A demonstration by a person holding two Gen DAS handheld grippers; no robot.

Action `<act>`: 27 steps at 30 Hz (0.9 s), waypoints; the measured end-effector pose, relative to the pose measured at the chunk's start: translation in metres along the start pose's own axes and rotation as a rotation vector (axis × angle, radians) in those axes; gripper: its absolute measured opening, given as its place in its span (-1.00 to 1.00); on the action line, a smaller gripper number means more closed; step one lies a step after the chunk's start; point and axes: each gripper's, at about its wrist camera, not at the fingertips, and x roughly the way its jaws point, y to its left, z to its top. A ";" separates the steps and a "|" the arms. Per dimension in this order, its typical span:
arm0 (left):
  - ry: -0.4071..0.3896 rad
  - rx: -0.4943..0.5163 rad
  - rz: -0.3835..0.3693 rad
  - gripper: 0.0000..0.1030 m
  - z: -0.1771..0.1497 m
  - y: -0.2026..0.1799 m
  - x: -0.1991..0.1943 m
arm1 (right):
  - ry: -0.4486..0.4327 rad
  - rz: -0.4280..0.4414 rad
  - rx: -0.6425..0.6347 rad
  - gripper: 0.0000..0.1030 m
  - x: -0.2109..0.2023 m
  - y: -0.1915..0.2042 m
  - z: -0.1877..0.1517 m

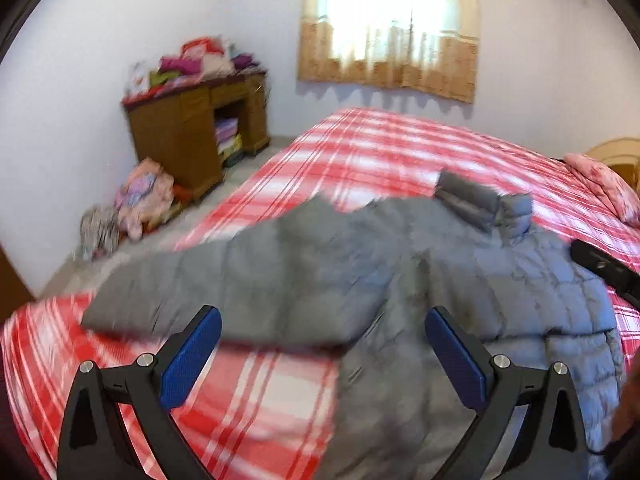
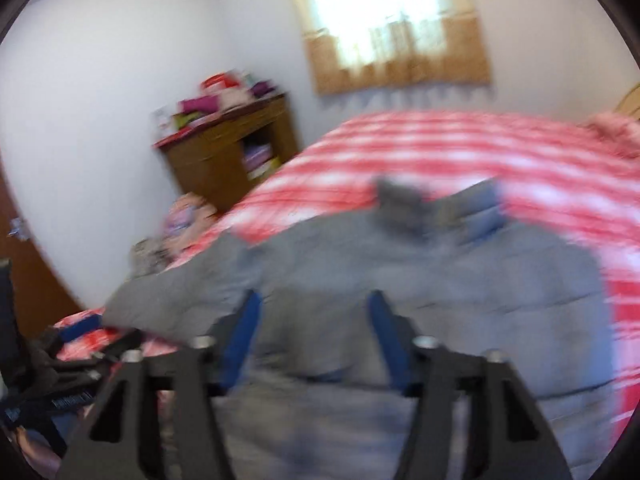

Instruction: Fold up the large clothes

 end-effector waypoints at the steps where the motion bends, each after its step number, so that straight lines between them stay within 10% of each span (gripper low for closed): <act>1: -0.007 0.005 -0.002 0.98 0.009 -0.011 0.005 | -0.001 -0.065 0.018 -0.38 -0.002 -0.020 0.004; 4: -0.017 0.013 0.002 0.98 0.025 -0.045 0.030 | 0.028 -0.239 0.130 -0.41 0.004 -0.090 0.005; 10: 0.097 0.063 0.088 0.98 0.015 -0.095 0.103 | 0.158 -0.316 0.259 -0.41 0.032 -0.157 -0.034; 27: 0.190 0.033 0.129 0.98 -0.028 -0.090 0.145 | 0.199 -0.383 0.123 -0.12 0.054 -0.149 -0.065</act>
